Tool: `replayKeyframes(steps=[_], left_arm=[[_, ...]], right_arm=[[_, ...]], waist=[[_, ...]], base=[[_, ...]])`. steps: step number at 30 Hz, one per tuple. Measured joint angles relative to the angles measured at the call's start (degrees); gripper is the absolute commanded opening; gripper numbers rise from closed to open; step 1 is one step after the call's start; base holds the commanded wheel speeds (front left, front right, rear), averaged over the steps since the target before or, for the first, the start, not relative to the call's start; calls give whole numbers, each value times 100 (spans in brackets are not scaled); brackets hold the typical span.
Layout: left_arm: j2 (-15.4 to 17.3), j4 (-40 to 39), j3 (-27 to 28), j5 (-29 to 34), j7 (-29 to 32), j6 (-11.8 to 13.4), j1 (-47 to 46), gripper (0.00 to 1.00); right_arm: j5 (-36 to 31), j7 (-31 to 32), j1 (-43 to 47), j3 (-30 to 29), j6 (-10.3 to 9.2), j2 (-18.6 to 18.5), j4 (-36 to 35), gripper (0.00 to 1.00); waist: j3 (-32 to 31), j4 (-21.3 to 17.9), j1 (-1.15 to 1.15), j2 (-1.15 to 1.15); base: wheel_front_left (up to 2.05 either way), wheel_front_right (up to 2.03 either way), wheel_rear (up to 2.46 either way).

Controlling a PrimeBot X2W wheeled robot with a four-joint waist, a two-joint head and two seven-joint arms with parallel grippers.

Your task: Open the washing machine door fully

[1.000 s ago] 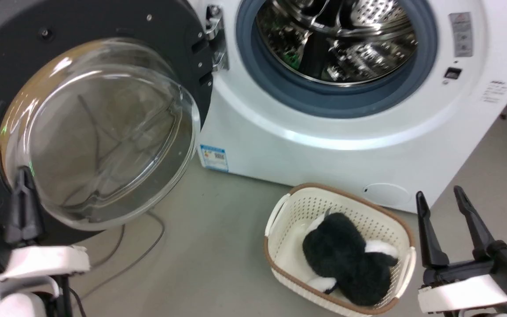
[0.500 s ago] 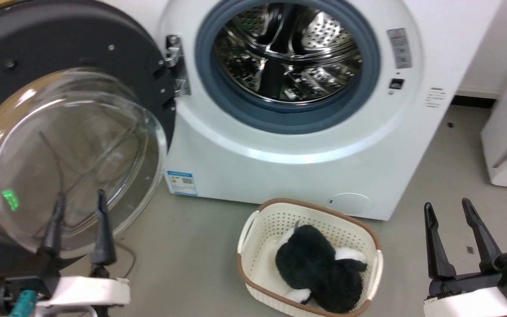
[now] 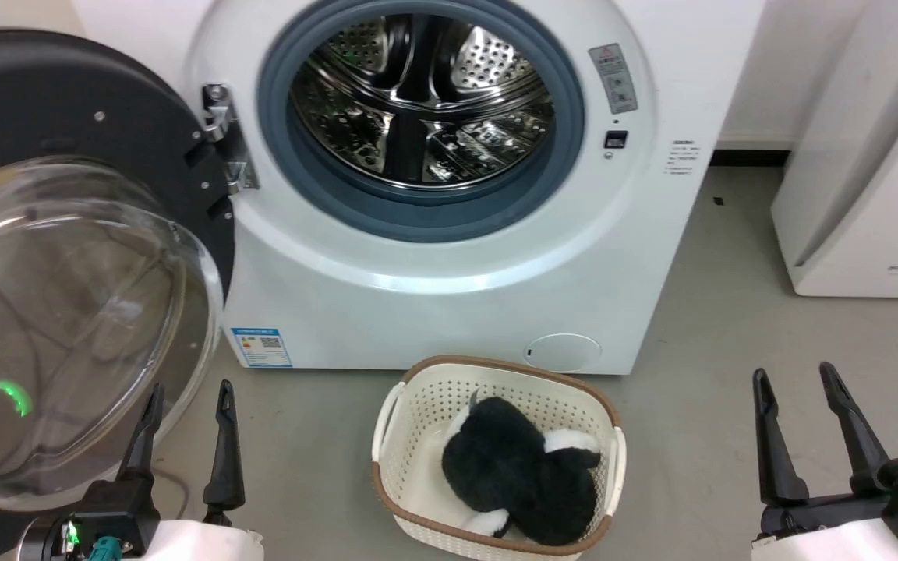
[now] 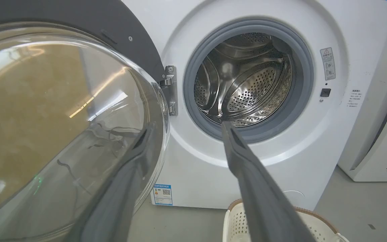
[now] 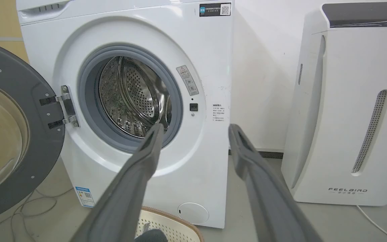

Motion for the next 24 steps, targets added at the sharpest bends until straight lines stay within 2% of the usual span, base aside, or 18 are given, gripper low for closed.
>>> replayKeyframes(steps=[5, 6, 24], left_arm=[[-1, 71, -74, 11, 0, 67, 44, 100], [-3, 92, -85, 22, 2, 88, 51, 0], [-7, 82, -154, 23, 140, 94, 49, 0]], right_arm=[[18, 0, 29, -11, 0, 0, 10, 100], [21, 1, 26, -12, 0, 0, 11, 0], [-21, 154, 18, 13, 0, -1, 35, 0]], waist=[[27, -117, 0, 0], [31, -128, 0, 0], [24, -138, 1, 0]], base=[[0, 0, 0], [0, 0, 0], [0, 0, 0]])
